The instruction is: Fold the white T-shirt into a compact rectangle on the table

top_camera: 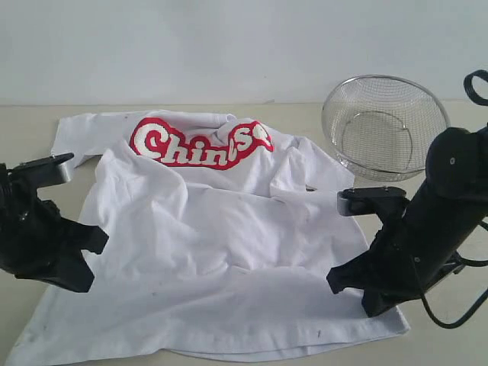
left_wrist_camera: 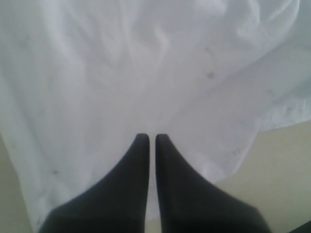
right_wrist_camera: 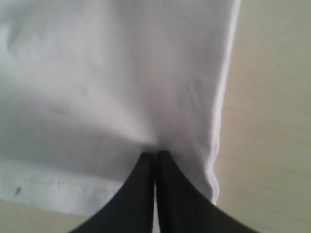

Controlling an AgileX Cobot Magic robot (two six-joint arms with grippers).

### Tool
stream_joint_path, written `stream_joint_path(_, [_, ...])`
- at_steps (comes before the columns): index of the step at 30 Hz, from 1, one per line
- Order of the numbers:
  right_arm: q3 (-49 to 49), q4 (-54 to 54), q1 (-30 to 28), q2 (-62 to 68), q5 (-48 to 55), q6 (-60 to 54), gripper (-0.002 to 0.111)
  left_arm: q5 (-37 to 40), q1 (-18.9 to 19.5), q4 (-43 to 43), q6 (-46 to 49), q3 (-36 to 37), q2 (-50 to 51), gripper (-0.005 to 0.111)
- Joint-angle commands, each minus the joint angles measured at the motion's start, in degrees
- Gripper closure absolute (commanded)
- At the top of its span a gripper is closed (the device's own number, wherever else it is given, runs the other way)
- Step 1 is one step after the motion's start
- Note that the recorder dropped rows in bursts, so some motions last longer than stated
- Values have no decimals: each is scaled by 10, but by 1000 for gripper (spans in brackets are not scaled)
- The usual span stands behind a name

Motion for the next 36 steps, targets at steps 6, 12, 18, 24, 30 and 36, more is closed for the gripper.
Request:
stream_joint_path(6, [1, 0, 0, 4, 16, 1, 108, 8, -3, -2, 4, 3, 64, 102])
stream_joint_path(12, [1, 1, 0, 4, 16, 0, 108, 14, -3, 7, 4, 3, 93, 102])
stream_joint_path(18, [1, 1, 0, 4, 25, 0, 108, 22, -3, 66, -50, 8, 96, 102])
stream_joint_path(24, [1, 1, 0, 4, 54, 0, 108, 30, -3, 106, -91, 31, 109, 102])
stream_joint_path(30, [1, 1, 0, 4, 84, 1, 108, 71, -3, 158, -133, 37, 111, 102])
stream_joint_path(36, [1, 1, 0, 4, 123, 1, 108, 95, -3, 191, -161, 38, 111, 102])
